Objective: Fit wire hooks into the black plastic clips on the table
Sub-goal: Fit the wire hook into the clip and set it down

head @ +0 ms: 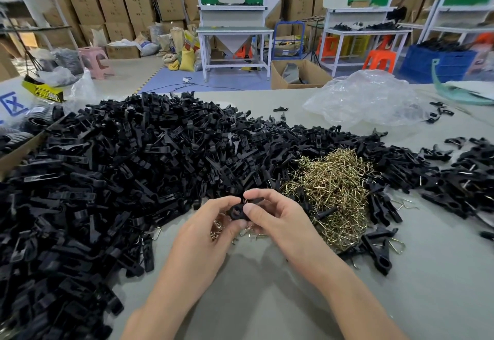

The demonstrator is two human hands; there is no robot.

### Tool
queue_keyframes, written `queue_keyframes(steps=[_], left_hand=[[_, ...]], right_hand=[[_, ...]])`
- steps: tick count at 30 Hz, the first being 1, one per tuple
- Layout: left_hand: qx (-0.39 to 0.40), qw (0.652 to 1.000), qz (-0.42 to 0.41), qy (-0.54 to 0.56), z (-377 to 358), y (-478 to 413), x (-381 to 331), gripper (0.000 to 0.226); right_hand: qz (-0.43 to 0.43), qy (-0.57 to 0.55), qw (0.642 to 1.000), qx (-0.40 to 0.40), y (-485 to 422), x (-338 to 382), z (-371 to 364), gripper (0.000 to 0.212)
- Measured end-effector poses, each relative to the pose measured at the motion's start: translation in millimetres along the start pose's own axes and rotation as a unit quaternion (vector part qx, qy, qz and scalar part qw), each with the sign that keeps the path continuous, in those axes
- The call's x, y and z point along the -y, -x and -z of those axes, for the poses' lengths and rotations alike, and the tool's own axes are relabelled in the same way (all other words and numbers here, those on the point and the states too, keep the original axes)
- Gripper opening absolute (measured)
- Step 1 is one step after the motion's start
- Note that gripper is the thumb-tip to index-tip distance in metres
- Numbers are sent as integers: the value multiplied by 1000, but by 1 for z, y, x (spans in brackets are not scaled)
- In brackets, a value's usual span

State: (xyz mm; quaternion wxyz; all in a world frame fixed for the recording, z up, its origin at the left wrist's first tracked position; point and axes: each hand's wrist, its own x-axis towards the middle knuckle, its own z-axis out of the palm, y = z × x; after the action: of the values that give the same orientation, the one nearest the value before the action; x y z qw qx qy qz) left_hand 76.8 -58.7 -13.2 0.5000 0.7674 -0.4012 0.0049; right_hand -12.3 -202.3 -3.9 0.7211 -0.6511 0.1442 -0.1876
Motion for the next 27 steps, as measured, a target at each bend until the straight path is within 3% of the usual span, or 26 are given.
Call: queue_keyframes(steps=[6, 10, 13, 15, 17, 20, 23, 27], left_hand=[[14, 999, -25, -40, 2, 1, 3, 27], [-24, 999, 7, -27, 1, -1, 7, 21], [-98, 994, 39, 3, 7, -5, 10, 13], [-144, 988, 47, 16, 12, -6, 11, 17], [-175, 982, 63, 29, 14, -7, 13, 14], [-192, 976, 89, 41, 14, -8, 15, 13], [-191, 975, 103, 46, 15, -9, 15, 12], [-180, 977, 105, 44, 13, -9, 16, 10]], right_hand=[[-4, 50, 999, 10, 1, 1, 3, 22], [10, 6, 1000, -13, 3, 3, -1, 27], [67, 134, 987, -66, 6, -1, -2, 18], [123, 289, 946, -83, 9, -7, -4, 17], [168, 434, 883, -63, 10, -13, -10, 21], [174, 561, 809, -22, 11, -19, -21, 35], [179, 611, 771, 0, 11, -22, -26, 43], [213, 625, 751, -14, 9, -24, -28, 35]])
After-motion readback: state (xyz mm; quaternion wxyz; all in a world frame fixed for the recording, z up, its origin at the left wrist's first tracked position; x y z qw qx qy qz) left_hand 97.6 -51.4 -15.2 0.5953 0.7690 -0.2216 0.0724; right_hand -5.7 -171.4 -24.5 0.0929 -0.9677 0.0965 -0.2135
